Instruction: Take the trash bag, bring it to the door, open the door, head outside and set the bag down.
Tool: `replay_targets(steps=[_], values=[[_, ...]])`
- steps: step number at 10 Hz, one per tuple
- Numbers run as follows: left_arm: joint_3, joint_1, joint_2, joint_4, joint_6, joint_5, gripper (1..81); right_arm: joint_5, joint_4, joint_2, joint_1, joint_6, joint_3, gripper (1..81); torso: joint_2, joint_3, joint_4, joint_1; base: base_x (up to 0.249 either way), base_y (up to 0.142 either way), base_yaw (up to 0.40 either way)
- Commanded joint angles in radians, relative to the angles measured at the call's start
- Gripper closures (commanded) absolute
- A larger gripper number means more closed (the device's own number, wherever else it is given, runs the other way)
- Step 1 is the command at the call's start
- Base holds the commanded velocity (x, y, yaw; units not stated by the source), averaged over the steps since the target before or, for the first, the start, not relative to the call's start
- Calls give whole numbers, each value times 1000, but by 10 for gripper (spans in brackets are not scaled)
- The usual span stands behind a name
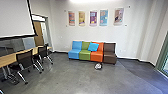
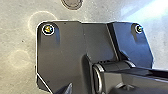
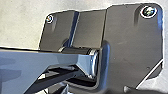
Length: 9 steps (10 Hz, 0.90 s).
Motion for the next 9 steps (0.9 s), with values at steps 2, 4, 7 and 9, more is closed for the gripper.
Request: replay_targets(steps=[2, 4, 7, 9], values=[[6, -58, 5, 6, 2, 49, 10, -59, -21, 4, 49, -10, 8, 10, 0, 0, 0, 0, 153, 0, 0], [6, -58, 5, 7, 2, 49, 10, -59, -21, 4, 49, -10, 8, 10, 0, 0, 0, 0, 153, 0, 0], [6, -61, 5, 9, 2, 49, 10, -57, -16, 6, 50, -10, 8, 10, 0, 0, 0, 0, 153, 0, 0], [6, -61, 5, 9, 2, 49, 10, -54, -16, 6, 49, -10, 8, 10, 0, 0, 0, 0, 153, 0, 0]])
